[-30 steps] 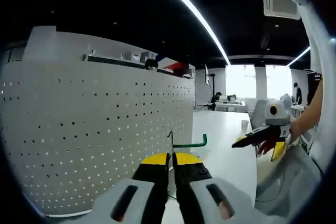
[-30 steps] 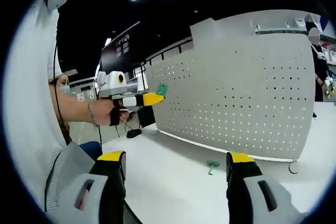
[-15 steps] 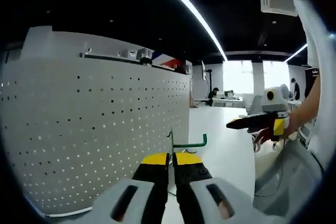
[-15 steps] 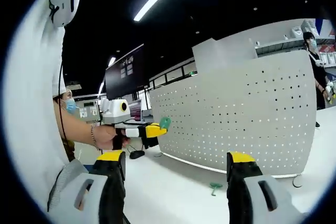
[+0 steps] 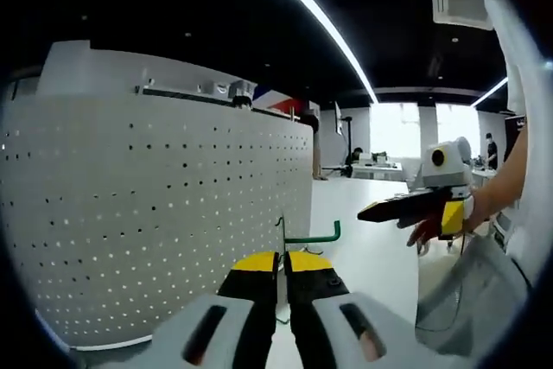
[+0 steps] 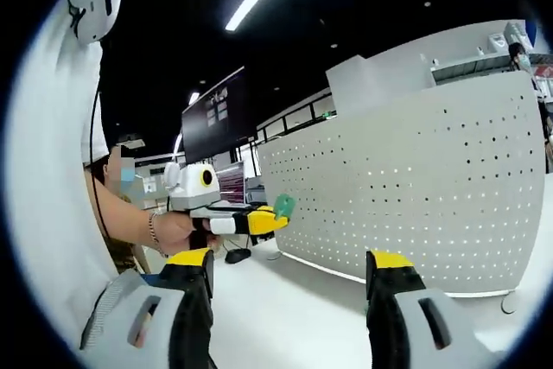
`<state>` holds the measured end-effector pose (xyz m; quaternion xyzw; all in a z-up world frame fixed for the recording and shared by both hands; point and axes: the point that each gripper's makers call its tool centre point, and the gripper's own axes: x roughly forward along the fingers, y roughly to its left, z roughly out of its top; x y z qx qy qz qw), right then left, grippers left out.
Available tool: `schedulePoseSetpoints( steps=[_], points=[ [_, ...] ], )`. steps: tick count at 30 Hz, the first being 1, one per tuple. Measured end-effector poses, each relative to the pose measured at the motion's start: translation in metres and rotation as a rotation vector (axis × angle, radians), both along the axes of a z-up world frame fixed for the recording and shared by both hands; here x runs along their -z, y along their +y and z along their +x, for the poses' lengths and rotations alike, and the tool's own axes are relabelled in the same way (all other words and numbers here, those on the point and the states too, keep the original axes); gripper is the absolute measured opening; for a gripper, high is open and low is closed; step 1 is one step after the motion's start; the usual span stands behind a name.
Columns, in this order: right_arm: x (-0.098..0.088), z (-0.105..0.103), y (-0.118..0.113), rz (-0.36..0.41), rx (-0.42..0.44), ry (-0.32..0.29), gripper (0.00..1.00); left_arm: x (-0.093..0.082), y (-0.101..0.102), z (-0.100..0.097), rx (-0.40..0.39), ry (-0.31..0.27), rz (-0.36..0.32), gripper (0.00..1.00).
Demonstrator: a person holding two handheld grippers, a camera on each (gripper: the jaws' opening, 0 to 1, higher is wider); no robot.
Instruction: Insert the hook assembly into the mounting plate slot until the hook locks in place.
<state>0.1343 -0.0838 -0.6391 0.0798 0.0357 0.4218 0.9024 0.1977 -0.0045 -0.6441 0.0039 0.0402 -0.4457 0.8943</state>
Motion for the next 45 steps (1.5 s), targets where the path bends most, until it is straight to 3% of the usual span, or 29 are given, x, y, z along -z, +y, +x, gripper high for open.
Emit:
schedulePoseSetpoints(
  steps=[29, 45],
  points=[
    [-0.018, 0.016, 0.061, 0.078, -0.103, 0.002, 0.66, -0.006, 0.006, -0.005, -0.027, -0.004, -0.021, 0.03],
    [-0.029, 0.029, 0.077, 0.128, -0.111, 0.019, 0.5, -0.011, 0.009, -0.005, -0.043, -0.01, -0.036, 0.03]
  ],
)
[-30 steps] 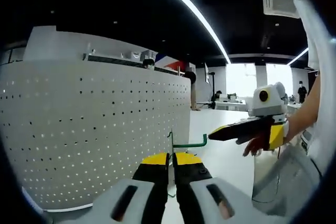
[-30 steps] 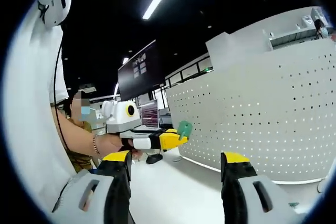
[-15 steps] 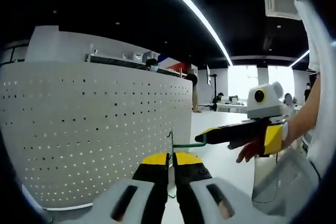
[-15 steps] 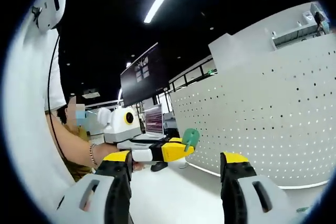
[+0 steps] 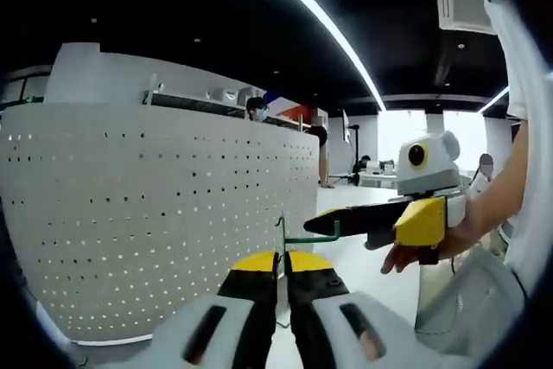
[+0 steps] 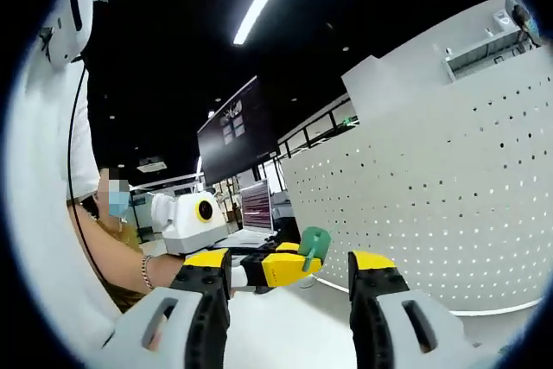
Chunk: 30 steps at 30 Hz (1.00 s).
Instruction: Insert the hook assembly into the mounting plate slot until the hook locks in place.
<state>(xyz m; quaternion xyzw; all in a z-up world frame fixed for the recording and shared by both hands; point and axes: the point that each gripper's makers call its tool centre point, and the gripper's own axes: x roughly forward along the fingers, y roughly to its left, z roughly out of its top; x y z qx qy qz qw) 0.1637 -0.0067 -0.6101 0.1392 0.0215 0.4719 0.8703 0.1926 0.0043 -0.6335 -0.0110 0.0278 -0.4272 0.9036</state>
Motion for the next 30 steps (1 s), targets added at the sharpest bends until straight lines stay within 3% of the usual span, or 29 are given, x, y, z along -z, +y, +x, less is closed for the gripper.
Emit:
schedulePoseSetpoints(
  steps=[30],
  points=[
    [-0.007, 0.008, 0.009, 0.002, 0.023, -0.013, 0.14, -0.007, -0.002, -0.006, -0.005, -0.009, -0.018, 0.03]
  ],
)
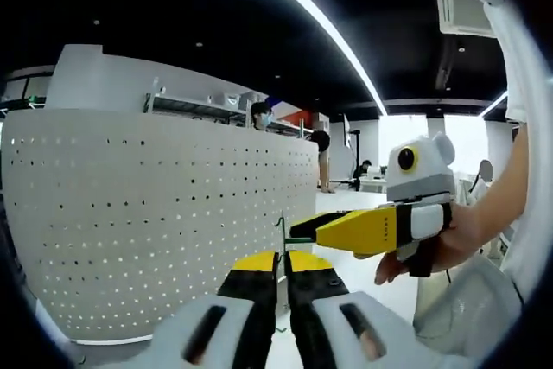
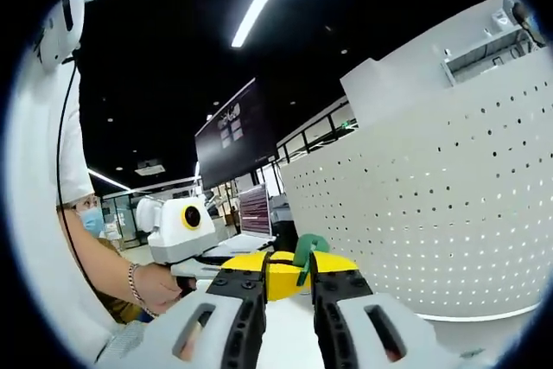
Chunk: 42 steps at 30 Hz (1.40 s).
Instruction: Insert the hook assembly into the mounting plate slot until the hook locks in place.
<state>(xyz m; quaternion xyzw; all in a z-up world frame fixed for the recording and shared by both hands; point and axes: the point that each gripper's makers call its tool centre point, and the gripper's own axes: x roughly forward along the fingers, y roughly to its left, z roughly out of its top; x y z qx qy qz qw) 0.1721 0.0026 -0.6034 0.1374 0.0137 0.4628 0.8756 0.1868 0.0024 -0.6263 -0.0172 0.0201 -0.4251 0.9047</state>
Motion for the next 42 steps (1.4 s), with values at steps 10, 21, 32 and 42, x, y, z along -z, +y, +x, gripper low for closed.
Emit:
schedulePoseSetpoints(
  steps=[10, 21, 32, 42],
  points=[
    [0.004, 0.004, -0.001, -0.026, 0.033, 0.012, 0.09, -0.003, -0.002, -0.003, -0.005, -0.007, -0.011, 0.03],
    [0.0, 0.006, -0.003, -0.022, 0.084, 0.001, 0.04, -0.009, -0.002, -0.005, -0.028, -0.017, -0.006, 0.02],
    [-0.001, 0.009, -0.001, -0.06, 0.16, 0.046, 0.02, -0.01, 0.0, -0.004, -0.064, -0.032, 0.025, 0.02],
    [-0.006, 0.009, -0.001, -0.04, 0.17, 0.057, 0.01, -0.016, 0.001, -0.004, -0.08, -0.053, 0.031, 0.01]
  ],
)
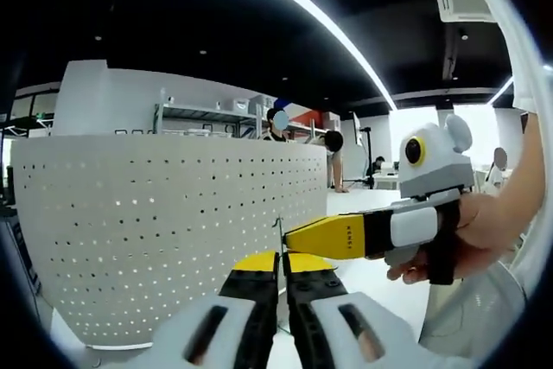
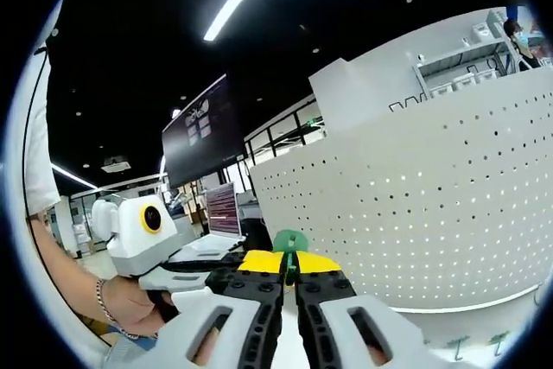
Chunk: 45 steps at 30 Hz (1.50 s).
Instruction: Insert the hook assembly into the mounting plate slot until the hook locks in place.
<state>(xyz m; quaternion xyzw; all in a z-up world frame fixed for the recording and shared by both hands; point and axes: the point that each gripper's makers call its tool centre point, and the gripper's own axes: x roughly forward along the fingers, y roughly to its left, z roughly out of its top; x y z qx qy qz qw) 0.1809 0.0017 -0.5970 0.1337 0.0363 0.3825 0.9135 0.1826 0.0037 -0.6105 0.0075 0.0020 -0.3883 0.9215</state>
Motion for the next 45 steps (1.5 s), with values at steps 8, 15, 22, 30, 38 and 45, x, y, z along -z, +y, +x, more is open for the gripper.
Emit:
schedulePoseSetpoints(
  steps=[8, 15, 22, 30, 38, 45],
  points=[
    [0.0, -0.002, -0.002, 0.008, 0.014, 0.04, 0.0, -0.001, -0.001, -0.001, 0.001, 0.006, -0.005, 0.01],
    [-0.002, -0.002, -0.003, 0.021, 0.011, 0.055, 0.0, -0.003, -0.003, -0.001, 0.005, 0.009, -0.025, 0.01],
    [-0.004, -0.001, -0.002, 0.021, 0.008, 0.056, 0.0, -0.004, -0.002, 0.0, 0.002, 0.004, -0.037, 0.02],
    [-0.006, 0.0, -0.001, 0.01, 0.007, 0.051, 0.0, -0.005, -0.001, 0.001, -0.006, -0.008, -0.038, 0.05],
    [-0.006, 0.002, -0.005, 0.016, 0.017, 0.056, 0.0, 0.006, -0.01, 0.0, 0.017, 0.015, 0.028, 0.5],
    [-0.004, 0.002, -0.005, 0.029, 0.02, 0.074, 0.0, 0.016, -0.01, 0.005, -0.01, 0.041, 0.046, 0.86]
  ],
)
